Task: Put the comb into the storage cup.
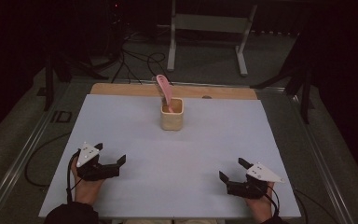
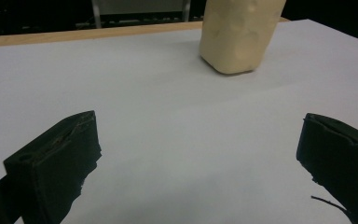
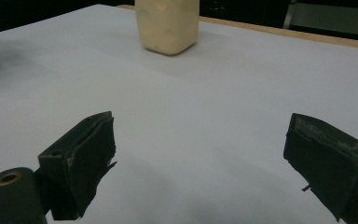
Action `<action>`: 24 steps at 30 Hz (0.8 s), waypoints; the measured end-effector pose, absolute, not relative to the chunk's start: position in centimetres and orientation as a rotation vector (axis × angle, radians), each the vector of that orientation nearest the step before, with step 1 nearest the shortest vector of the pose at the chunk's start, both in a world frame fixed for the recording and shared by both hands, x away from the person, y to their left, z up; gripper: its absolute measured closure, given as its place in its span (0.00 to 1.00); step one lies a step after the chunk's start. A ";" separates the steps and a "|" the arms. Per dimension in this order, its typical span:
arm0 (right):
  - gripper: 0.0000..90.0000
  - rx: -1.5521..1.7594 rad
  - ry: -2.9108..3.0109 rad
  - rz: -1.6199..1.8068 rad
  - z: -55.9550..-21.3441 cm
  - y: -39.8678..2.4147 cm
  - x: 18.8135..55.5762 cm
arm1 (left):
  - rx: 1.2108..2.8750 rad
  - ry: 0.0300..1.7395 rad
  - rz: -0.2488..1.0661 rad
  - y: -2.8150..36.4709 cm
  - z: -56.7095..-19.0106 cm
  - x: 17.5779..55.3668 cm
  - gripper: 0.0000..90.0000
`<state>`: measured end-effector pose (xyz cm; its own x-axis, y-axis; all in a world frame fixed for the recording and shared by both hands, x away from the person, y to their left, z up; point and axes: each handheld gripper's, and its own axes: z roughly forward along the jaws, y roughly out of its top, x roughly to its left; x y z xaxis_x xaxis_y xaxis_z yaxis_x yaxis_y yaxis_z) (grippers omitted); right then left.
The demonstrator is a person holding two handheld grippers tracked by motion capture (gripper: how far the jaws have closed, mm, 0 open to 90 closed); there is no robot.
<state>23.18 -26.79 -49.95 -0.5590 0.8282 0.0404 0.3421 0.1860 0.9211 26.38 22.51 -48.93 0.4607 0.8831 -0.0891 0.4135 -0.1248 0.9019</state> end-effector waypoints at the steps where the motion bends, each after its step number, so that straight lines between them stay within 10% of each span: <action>1: 0.10 1.093 1.993 1.355 -49.9 -26.8 23.2 | 1.734 1.116 0.605 22.6 -49.0 26.2 0.00; 24: 0.10 1.108 1.945 1.378 -49.4 -27.2 23.7 | 1.715 1.110 0.677 25.3 -49.8 23.1 0.00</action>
<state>23.74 -27.23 -49.41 -0.5387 0.8410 0.0502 0.3263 0.1533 0.9328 23.08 25.34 -49.77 0.4342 0.8998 -0.0427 0.3737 -0.1368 0.9174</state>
